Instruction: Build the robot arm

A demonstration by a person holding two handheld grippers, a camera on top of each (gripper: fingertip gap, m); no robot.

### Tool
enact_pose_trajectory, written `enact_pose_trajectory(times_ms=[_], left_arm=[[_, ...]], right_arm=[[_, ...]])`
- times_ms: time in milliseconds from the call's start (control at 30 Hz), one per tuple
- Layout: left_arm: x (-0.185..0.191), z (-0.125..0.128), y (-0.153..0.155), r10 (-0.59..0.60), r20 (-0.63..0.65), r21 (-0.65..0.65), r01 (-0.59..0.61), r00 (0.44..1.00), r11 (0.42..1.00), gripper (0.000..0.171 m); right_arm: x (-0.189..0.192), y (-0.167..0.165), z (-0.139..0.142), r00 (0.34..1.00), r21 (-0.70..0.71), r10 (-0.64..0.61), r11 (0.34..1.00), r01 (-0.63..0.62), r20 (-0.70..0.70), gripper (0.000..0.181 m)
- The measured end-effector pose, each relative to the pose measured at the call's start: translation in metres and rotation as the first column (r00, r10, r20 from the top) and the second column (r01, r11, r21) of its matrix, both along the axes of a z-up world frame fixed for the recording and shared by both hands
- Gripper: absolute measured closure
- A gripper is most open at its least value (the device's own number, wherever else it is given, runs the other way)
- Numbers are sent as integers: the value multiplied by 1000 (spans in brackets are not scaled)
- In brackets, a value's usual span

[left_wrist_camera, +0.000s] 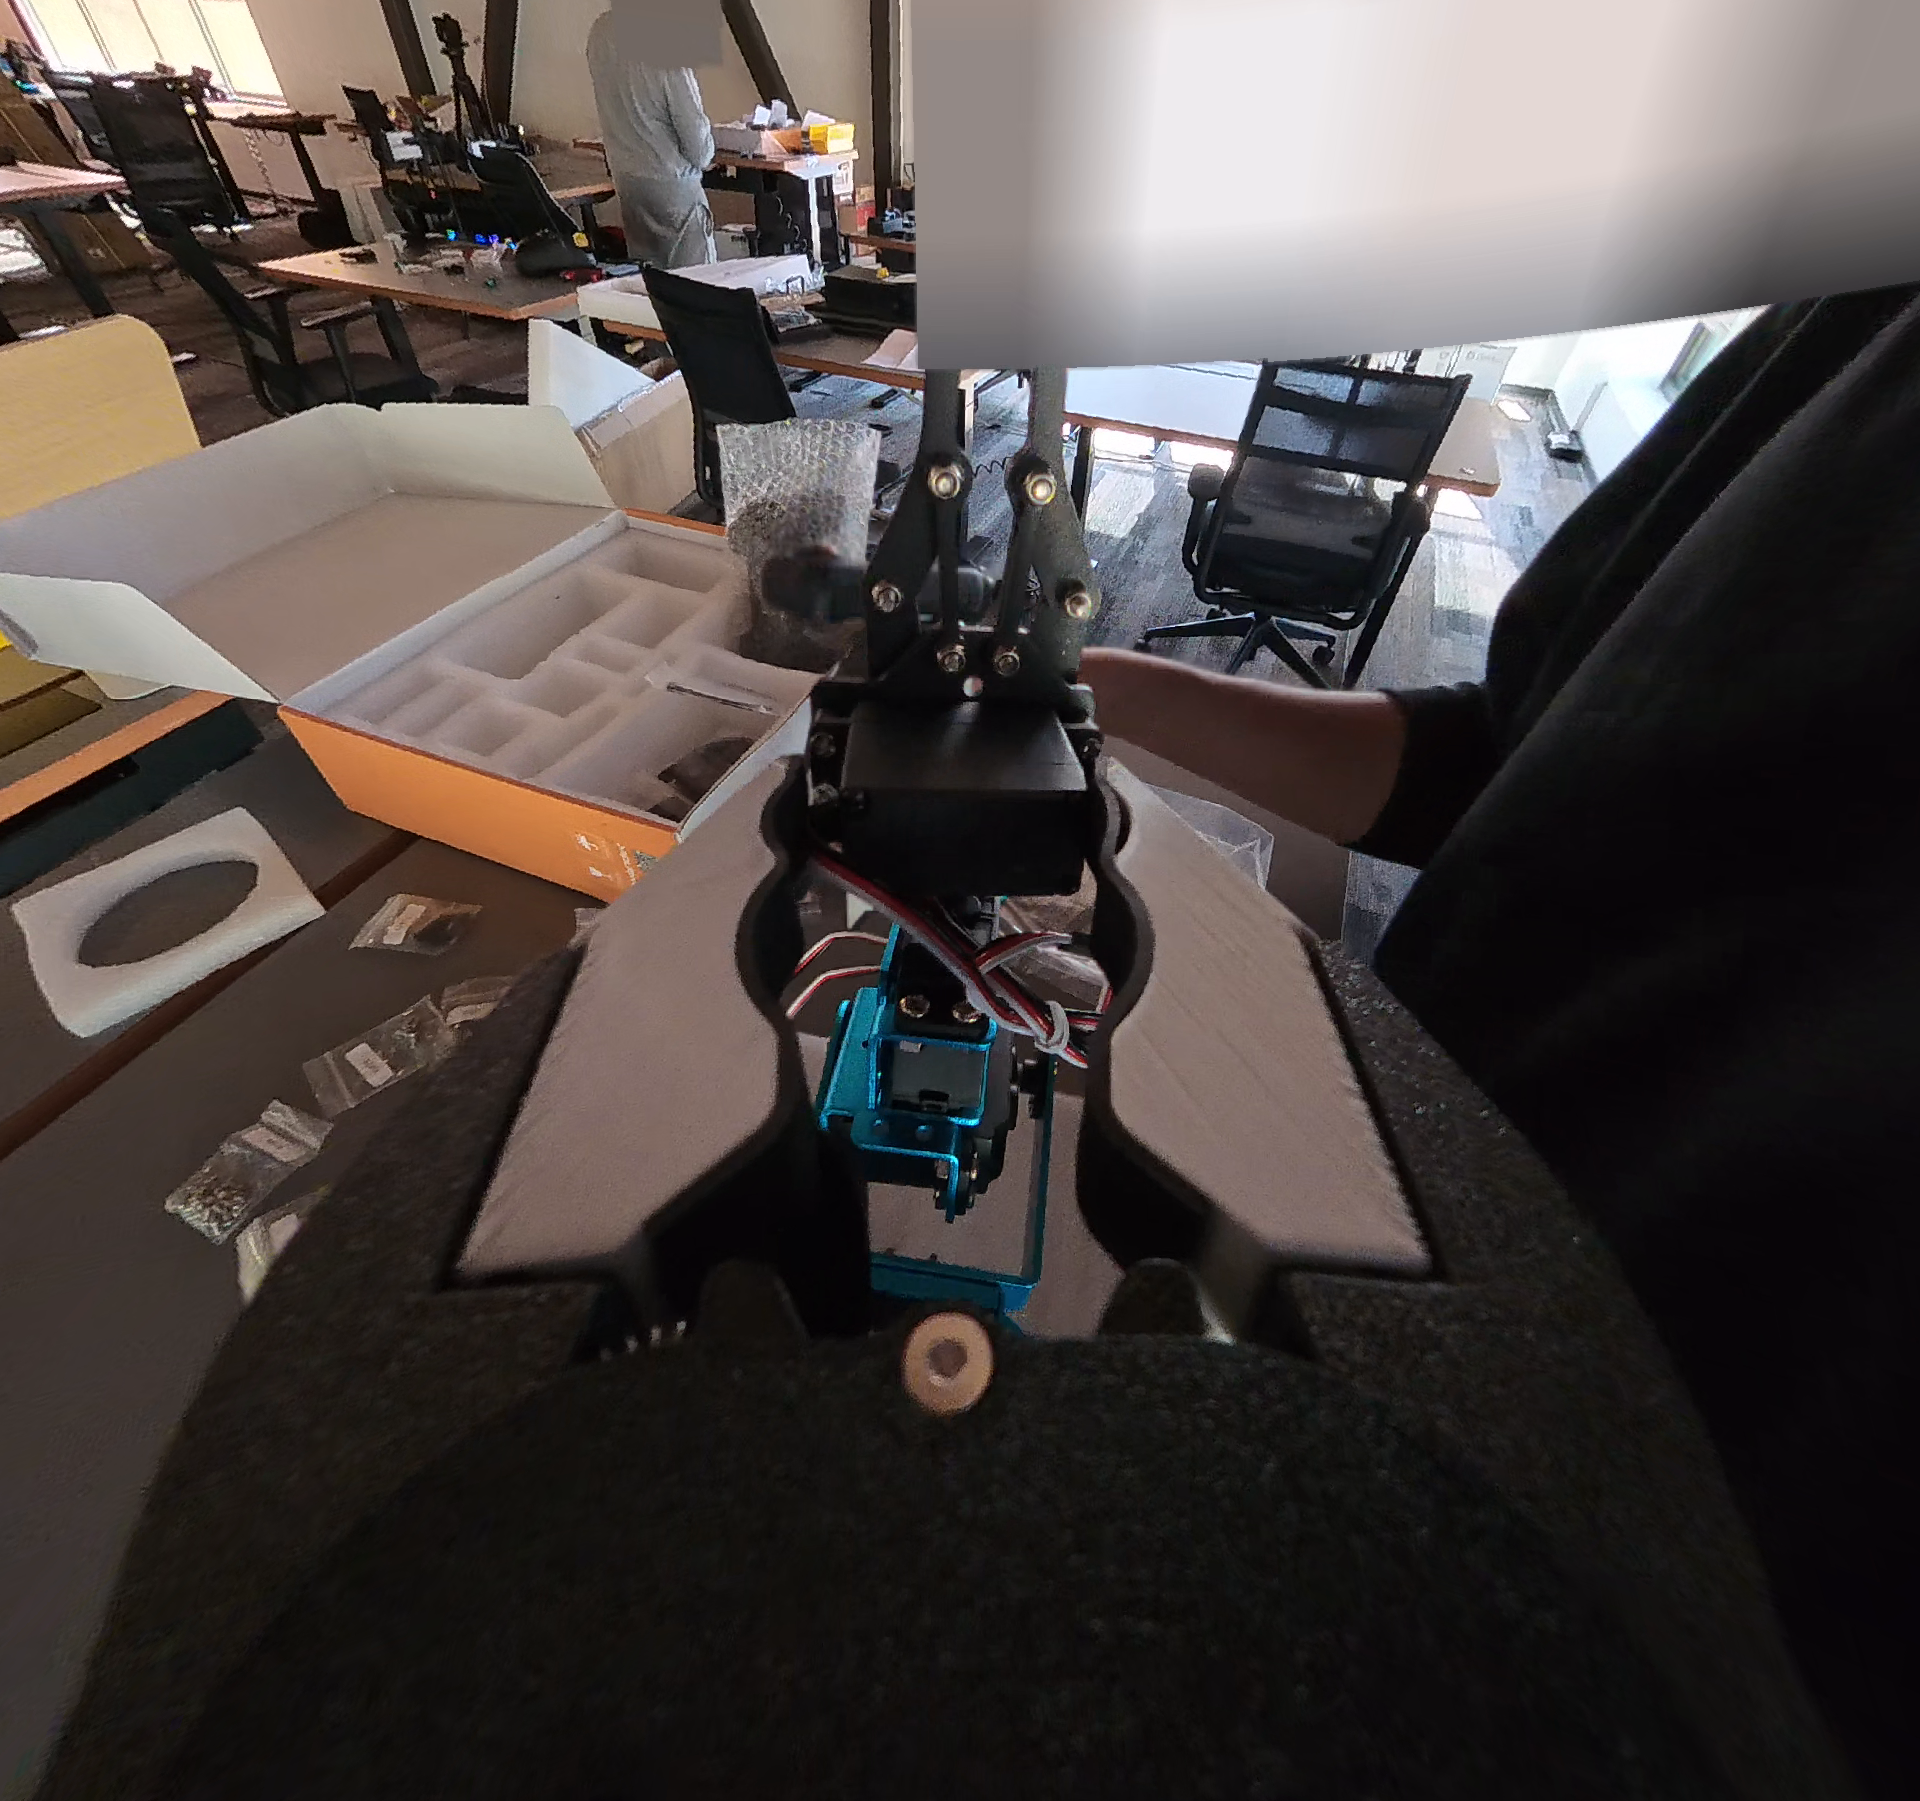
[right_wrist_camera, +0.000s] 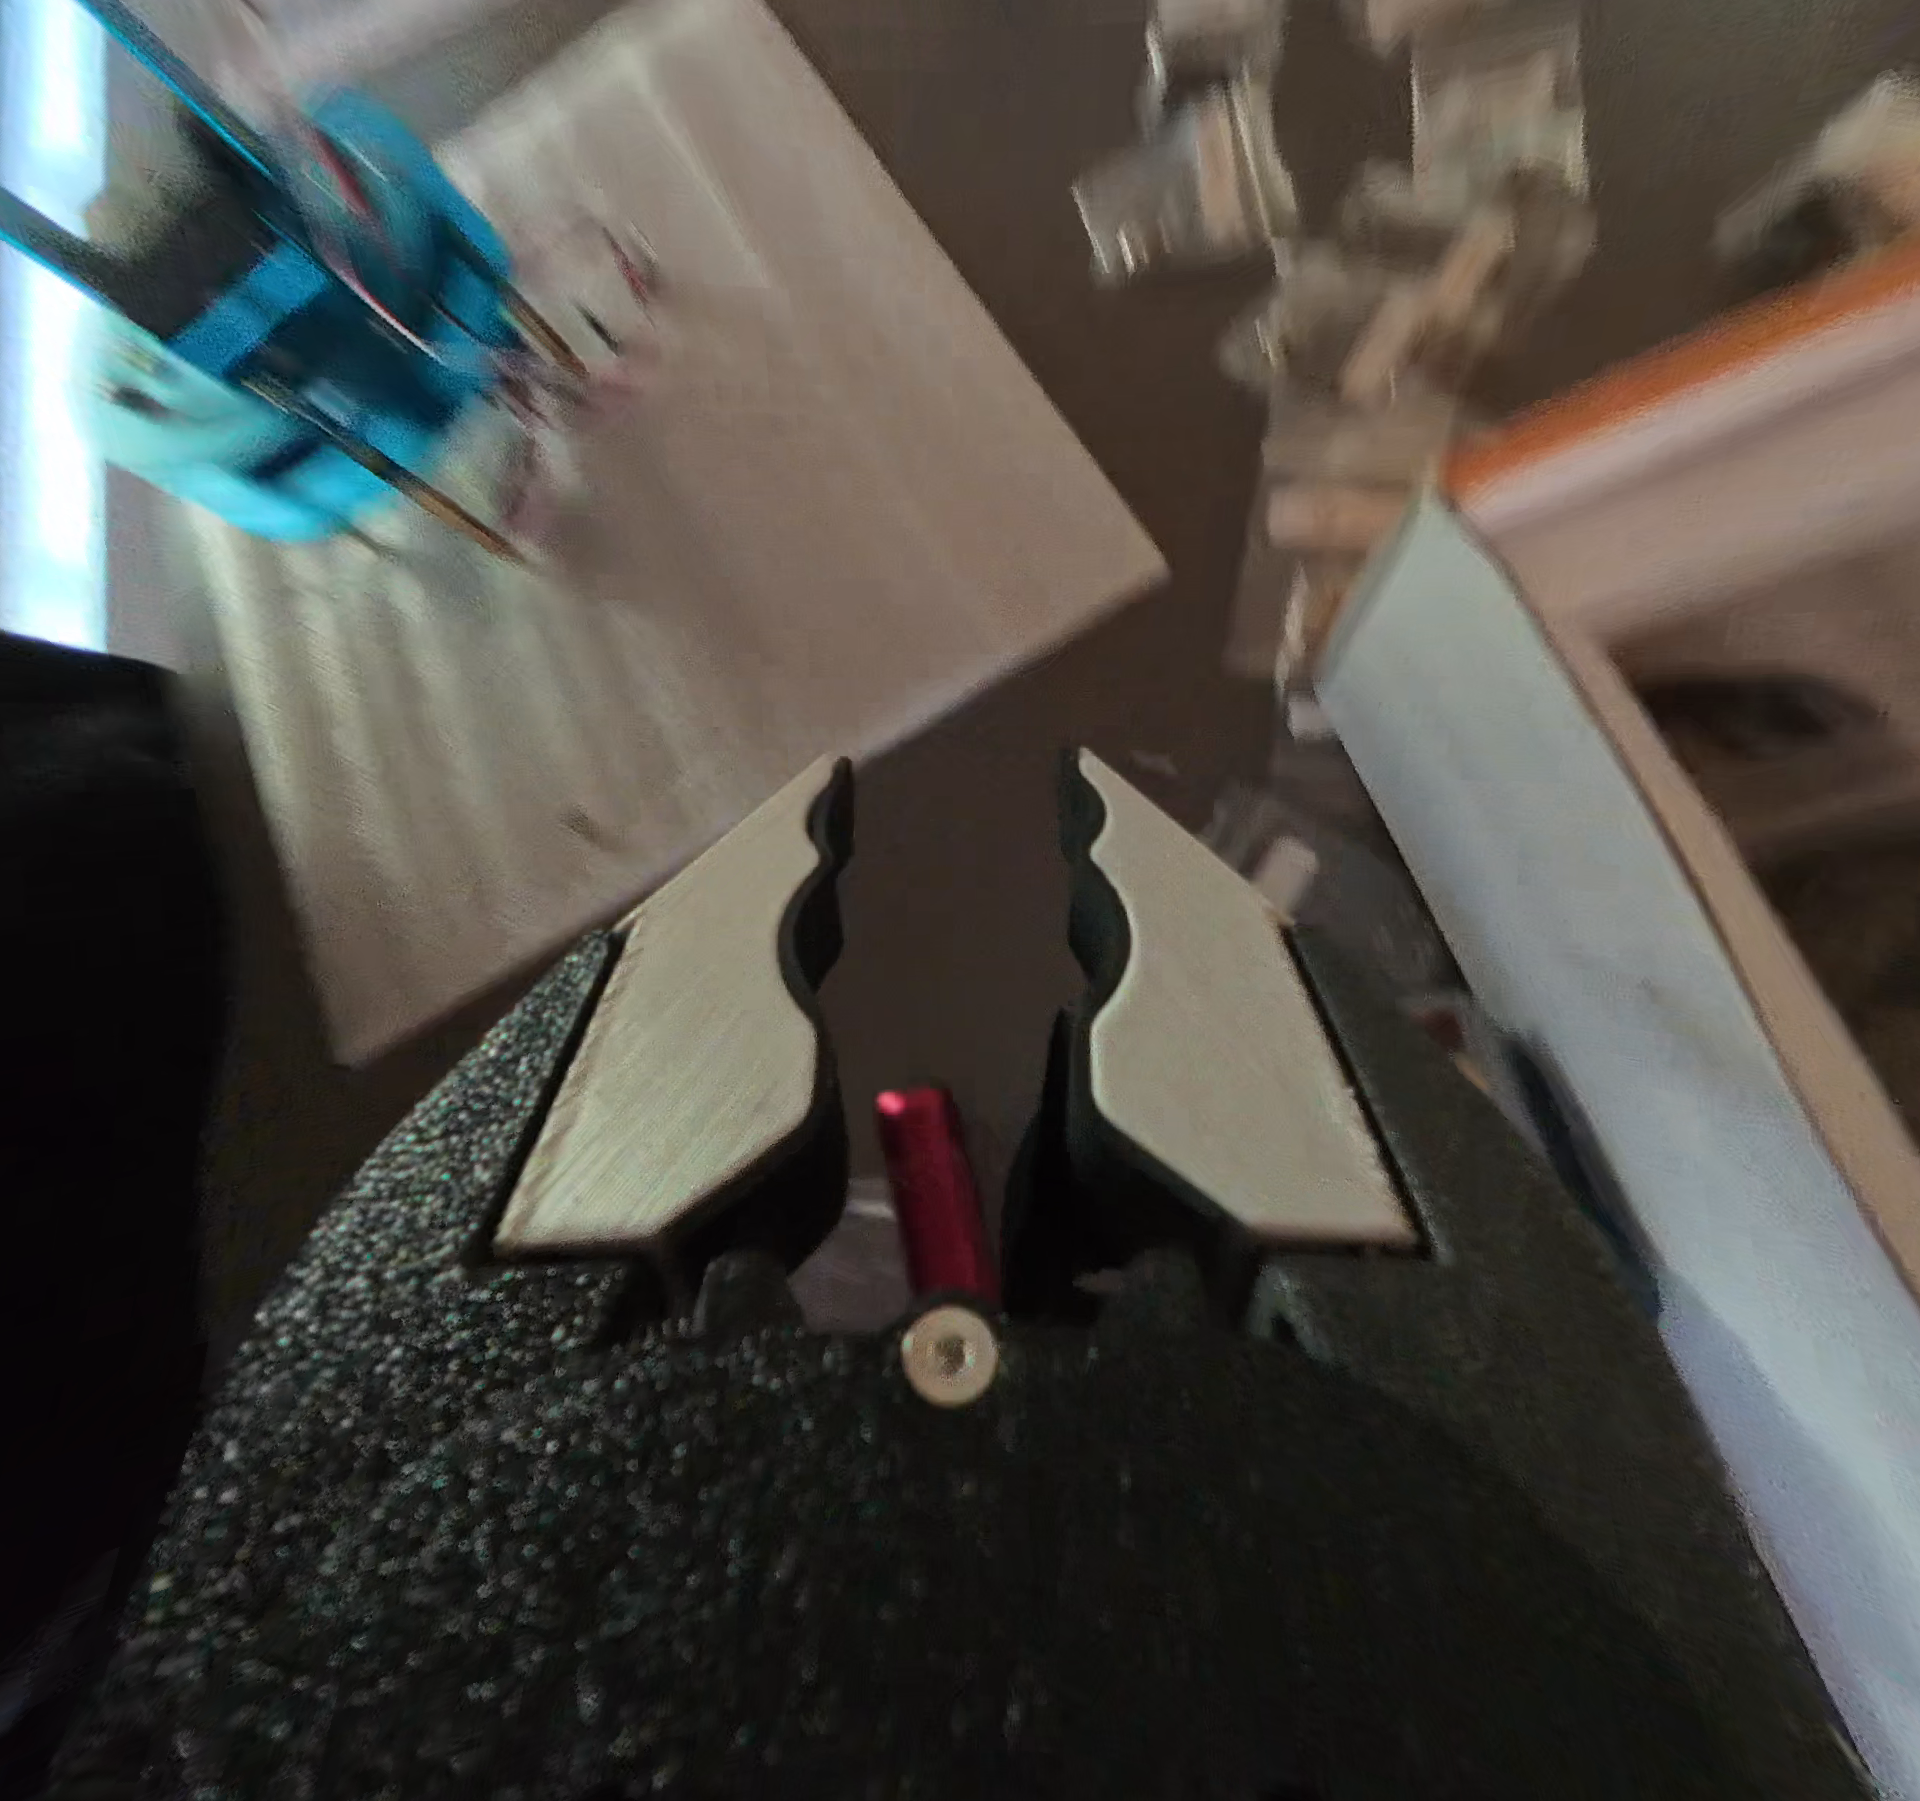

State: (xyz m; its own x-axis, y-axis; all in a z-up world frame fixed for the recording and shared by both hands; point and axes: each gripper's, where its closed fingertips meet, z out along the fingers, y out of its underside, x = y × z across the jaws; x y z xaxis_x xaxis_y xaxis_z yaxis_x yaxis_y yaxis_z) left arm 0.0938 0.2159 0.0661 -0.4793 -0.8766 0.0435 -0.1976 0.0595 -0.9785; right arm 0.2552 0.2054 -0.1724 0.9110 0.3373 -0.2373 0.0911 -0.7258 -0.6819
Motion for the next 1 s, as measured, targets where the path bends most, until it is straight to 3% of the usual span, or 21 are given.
enact_pose_trajectory(times_ms=[167,333,400,533,800,1000], left_arm=[[3,-1,-2,14,0,-12,-14,1000,1000,119],[4,0,-1,17,5,-42,-16,1000,999,119],[2,1,0,13,4,-42,-13,1000,999,119],[-2,1,1,9,6,-35,-9,1000,999,119],[-2,1,2,7,8,-70,-6,1000,998,119],[-2,1,3,20,-15,-84,-21,1000,996,119]], right_arm=[[17,-3,-32,989,-31,-89,995,93,115,145],[28,18,-41,975,13,-140,990,140,170,152],[23,22,-44,990,-15,-86,996,88,115,149],[26,30,-58,982,-41,-19,999,28,189,149],[22,17,-56,997,-79,26,997,-21,68,159],[21,20,-56,997,-34,43,999,-41,68,163]])
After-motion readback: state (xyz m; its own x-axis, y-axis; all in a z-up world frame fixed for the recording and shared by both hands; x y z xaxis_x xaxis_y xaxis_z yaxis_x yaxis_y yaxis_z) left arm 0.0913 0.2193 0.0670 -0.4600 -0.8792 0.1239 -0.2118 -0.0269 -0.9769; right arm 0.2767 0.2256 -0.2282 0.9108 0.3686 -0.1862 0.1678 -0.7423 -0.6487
